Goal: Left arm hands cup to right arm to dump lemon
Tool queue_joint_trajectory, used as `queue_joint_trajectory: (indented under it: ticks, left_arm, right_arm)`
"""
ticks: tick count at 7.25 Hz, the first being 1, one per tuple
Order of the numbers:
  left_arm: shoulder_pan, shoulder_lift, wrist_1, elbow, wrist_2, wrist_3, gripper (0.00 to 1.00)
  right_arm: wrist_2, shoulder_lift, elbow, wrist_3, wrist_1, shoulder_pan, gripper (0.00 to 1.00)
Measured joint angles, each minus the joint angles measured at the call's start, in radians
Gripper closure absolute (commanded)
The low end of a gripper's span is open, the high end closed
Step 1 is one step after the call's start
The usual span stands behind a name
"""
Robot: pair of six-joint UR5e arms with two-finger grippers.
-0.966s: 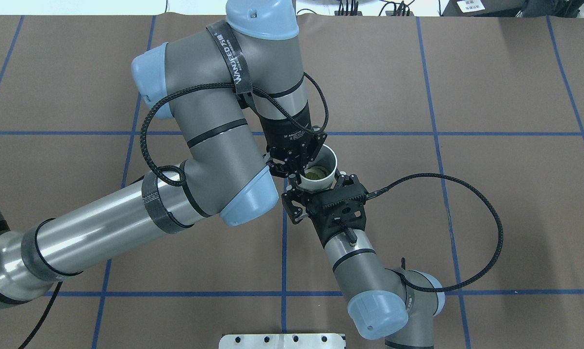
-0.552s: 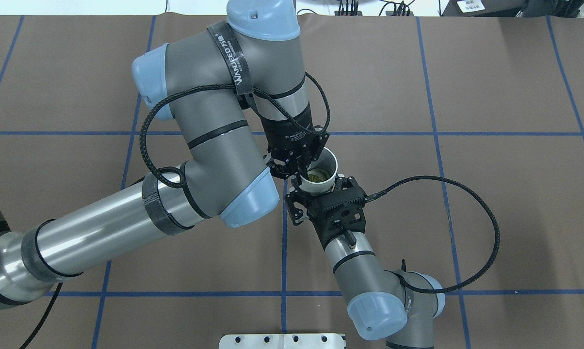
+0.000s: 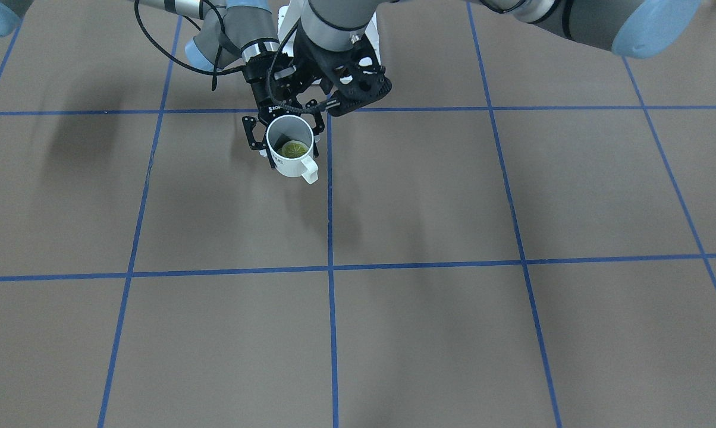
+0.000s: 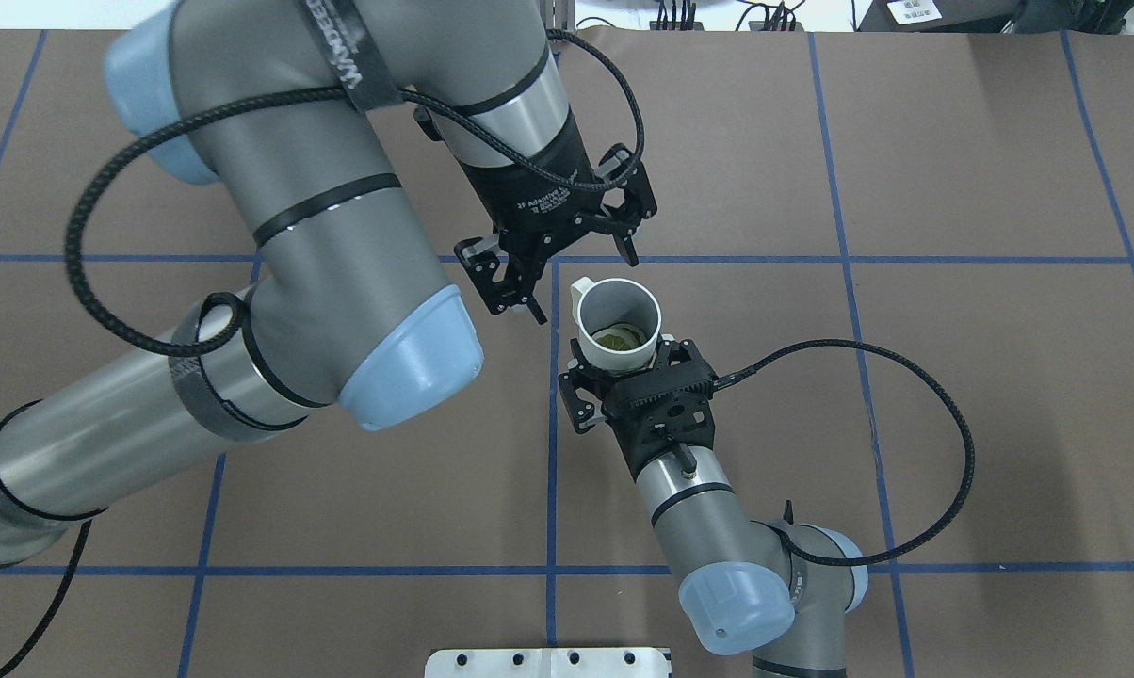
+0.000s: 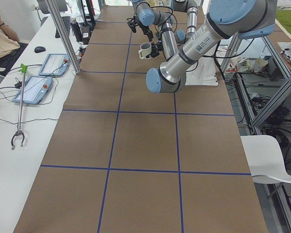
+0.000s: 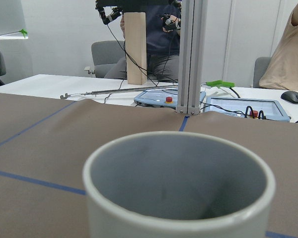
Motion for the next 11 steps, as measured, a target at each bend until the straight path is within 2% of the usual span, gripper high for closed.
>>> queue_joint_trajectory:
  ticks: [1,3,6,7,8,9,11]
  left_arm:
    - [-0.022,0.010,0.000,-0.027,0.000,0.001,0.00]
    - [-0.040,0.035,0.000,-0.039,0.011,0.002,0.00]
    - [-0.034,0.069,-0.002,-0.034,0.058,0.004,0.00]
    - [-0.033,0.072,-0.001,-0.034,0.064,0.003,0.00]
    - [-0.032,0.076,-0.002,-0.034,0.066,0.003,0.00]
    - [-0.032,0.082,-0.003,-0.034,0.067,0.003,0.00]
    - [-0.032,0.089,-0.004,-0.035,0.067,0.004,0.00]
  right_arm:
    - [0.011,-0.031,0.020,-0.007,0.036,0.026,0.81]
    - [0.098,-0.173,0.038,-0.008,0.220,0.134,0.81]
    - [0.374,-0.504,0.038,0.004,0.472,0.402,0.83]
    - [0.500,-0.611,0.023,0.007,0.573,0.513,0.89]
    - [0.600,-0.693,-0.024,0.035,0.704,0.608,0.98]
    - [0.651,-0.743,-0.124,0.117,0.870,0.668,1.00]
    - [0.679,-0.775,-0.332,0.284,1.141,0.729,1.00]
